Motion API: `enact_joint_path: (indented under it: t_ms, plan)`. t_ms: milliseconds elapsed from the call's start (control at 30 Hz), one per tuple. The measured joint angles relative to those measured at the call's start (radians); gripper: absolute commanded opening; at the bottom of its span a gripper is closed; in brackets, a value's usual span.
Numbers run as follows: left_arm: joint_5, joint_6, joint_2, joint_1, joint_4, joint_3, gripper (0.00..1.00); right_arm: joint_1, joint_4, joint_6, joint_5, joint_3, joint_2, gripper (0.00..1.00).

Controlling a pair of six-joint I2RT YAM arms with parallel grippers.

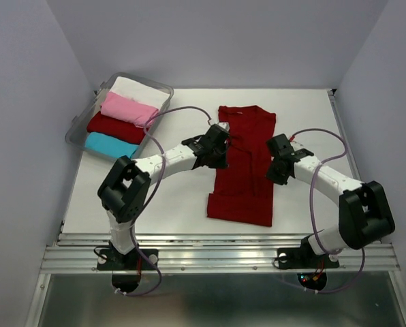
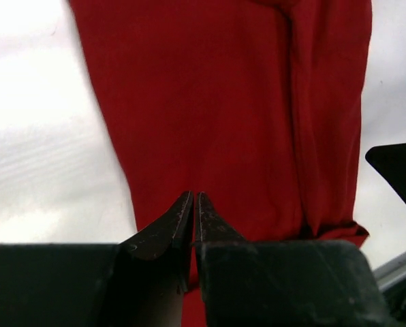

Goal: Roll the t-shirts
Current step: Roll the T-shirt to the center of the board.

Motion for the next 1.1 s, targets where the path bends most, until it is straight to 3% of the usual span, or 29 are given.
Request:
enact_joint_path:
  t_ms: [333,633,1100]
  plan:
    - [0.028,0.057,0.278,0.045,0.004,0.166,0.13,-0.056,0.106,-0.113,-0.01,0.13,0.246,0.28]
    - [0.056,0.053,0.304,0.154,0.04,0.171,0.12,-0.056,0.172,-0.151,-0.014,0.185,0.345,0.27]
    - [0.075,0.062,0.428,0.246,0.023,0.36,0.13,-0.056,0.201,-0.193,-0.033,0.343,0.455,0.29]
